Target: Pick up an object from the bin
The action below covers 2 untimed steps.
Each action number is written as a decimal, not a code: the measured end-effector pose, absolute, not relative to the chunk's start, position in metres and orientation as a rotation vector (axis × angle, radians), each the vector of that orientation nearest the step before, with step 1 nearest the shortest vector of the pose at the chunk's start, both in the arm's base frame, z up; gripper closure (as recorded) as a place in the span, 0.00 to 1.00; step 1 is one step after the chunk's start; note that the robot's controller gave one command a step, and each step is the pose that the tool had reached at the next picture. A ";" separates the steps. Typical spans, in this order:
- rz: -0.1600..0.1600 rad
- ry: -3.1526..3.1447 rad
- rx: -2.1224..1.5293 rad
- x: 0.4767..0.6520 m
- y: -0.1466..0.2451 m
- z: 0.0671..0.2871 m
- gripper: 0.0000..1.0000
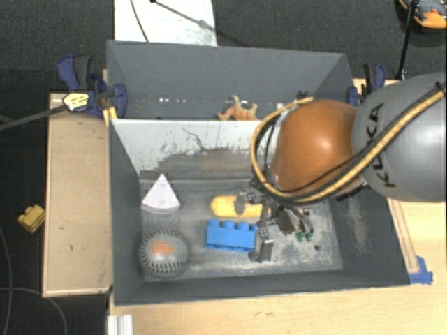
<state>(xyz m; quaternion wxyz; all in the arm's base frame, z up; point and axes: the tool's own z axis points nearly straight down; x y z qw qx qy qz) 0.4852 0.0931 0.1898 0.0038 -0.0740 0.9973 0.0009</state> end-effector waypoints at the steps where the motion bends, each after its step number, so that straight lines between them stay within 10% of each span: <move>1: 0.000 3.107 -0.408 0.514 0.092 0.125 0.00; 2: 0.000 3.140 -0.180 0.519 0.098 0.096 0.00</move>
Offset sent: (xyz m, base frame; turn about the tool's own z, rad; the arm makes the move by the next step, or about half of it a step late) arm 0.0354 0.0093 -0.0991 0.1091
